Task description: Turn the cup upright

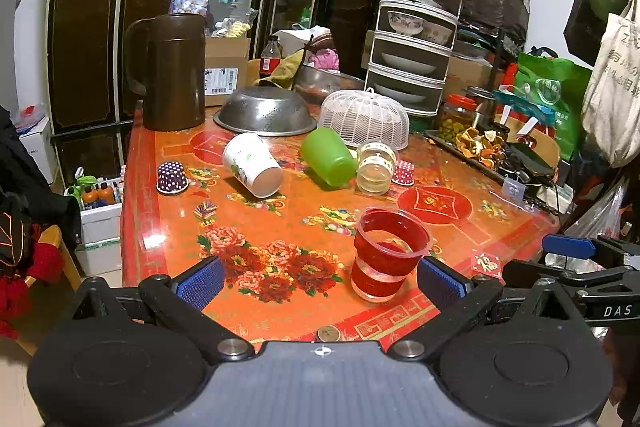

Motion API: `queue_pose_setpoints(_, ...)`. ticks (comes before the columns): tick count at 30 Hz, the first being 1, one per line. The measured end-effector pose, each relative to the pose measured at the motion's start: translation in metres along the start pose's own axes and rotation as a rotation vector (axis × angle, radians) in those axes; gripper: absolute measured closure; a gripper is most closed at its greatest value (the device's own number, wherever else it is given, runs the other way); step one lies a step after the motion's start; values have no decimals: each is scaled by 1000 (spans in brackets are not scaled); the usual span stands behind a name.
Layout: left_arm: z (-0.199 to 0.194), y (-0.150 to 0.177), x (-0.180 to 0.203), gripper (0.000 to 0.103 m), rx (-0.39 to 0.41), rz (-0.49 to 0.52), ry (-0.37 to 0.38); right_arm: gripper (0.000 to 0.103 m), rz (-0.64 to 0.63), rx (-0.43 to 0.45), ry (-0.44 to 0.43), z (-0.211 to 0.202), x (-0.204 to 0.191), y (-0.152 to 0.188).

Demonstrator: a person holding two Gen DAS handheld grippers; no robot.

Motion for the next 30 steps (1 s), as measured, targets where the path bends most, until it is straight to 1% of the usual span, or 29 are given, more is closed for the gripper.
queue_pose_setpoints(9, 1, 1, 7, 0, -19, 6, 4, 1, -38, 21, -17, -3, -5, -1)
queue_pose_setpoints(18, 2, 2, 8, 0, -26, 1, 7, 1, -43, 25, -38, -3, -7, -1)
queue_pose_setpoints(30, 3, 3, 10, 0, -33, 8, -7, 1, -55, 42, -43, -3, -10, -3)
Point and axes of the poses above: each gripper's, at about its wrist camera, not at the fingertips, and z roughly the way its jaws point, x to its right, y to its underside, the point moved 3 cm from there along z, roughly the way its jaws point, and after that the axes turned 1 degree about z, right-handed, at the moved point
